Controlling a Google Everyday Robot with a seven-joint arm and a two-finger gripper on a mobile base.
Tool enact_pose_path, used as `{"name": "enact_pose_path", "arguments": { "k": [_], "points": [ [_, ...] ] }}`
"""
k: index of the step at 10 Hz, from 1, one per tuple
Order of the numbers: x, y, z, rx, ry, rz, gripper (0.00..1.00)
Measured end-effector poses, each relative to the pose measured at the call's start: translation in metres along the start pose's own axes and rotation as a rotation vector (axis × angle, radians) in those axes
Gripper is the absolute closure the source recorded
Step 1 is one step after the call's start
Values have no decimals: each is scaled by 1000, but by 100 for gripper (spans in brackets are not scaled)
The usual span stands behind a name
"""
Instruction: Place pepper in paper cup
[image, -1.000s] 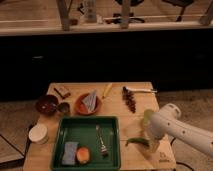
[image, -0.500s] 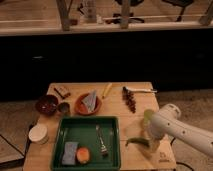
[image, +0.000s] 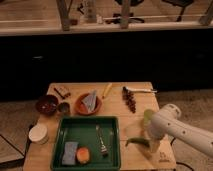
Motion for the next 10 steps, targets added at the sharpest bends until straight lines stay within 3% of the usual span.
{"name": "enact_pose_path", "arguments": {
  "k": [10],
  "points": [
    [2, 0, 2, 0, 1, -5, 20]
  ]
}}
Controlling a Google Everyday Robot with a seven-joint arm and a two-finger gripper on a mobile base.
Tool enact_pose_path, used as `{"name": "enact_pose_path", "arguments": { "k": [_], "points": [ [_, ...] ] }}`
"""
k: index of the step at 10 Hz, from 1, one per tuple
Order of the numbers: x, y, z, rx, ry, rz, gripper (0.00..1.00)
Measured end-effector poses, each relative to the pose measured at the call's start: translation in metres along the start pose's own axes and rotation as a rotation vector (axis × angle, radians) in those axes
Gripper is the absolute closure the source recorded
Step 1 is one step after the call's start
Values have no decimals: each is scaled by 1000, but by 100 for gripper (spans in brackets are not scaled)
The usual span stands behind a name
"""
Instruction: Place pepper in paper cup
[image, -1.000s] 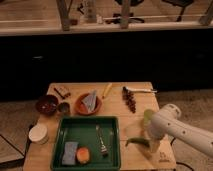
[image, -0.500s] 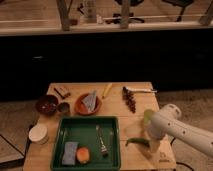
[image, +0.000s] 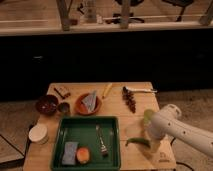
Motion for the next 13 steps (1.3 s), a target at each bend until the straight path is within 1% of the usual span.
{"name": "enact_pose_path", "arguments": {
  "k": [13],
  "points": [
    [4, 1, -1, 2, 2, 4, 20]
  ]
}}
